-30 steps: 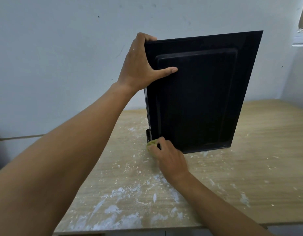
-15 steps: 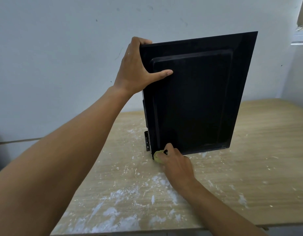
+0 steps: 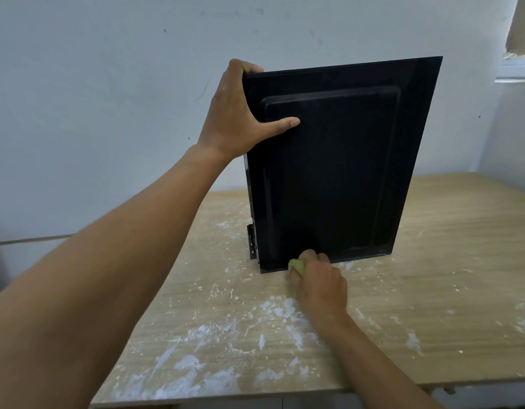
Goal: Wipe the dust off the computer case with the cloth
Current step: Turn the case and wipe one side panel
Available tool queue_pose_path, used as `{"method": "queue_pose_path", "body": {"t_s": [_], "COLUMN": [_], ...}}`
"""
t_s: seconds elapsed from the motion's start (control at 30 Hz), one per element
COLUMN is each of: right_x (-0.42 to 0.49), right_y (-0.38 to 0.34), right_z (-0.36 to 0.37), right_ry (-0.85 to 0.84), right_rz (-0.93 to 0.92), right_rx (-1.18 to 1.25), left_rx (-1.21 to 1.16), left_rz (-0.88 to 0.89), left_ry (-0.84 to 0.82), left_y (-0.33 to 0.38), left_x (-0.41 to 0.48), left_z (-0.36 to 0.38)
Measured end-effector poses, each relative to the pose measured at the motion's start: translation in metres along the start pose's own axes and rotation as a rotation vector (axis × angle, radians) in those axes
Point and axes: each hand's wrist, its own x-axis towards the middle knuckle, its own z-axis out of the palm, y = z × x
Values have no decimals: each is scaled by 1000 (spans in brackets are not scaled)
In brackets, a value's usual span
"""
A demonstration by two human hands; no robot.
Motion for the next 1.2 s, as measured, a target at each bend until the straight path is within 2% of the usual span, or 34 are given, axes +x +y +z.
{"method": "queue_pose_path", "body": {"t_s": [0.17, 0.37, 0.43, 0.7, 0.93, 1.07, 1.2], "right_x": [-7, -14, -11, 2, 18, 16, 9], "right_y": [-24, -45, -39, 12, 76, 75, 73], "right_z": [11, 29, 25, -1, -24, -22, -18], "right_ry": [25, 17, 21, 5, 127, 127, 94], "right_rz": [-23, -293, -250, -34, 197, 213, 178], "right_rx": [41, 4, 91, 171, 160, 132, 69], "left_rx": [-2, 4, 2, 4, 48, 150, 403], "left_rz": [-2, 11, 9, -5, -28, -4, 45], "left_ry": [7, 3, -2, -7, -32, -102, -212], "left_y": [0, -1, -2, -1, 2, 11, 26], "left_x": [-1, 0, 0, -1, 1, 6, 18], "left_z": [1, 0, 0, -1, -5, -14, -26]}}
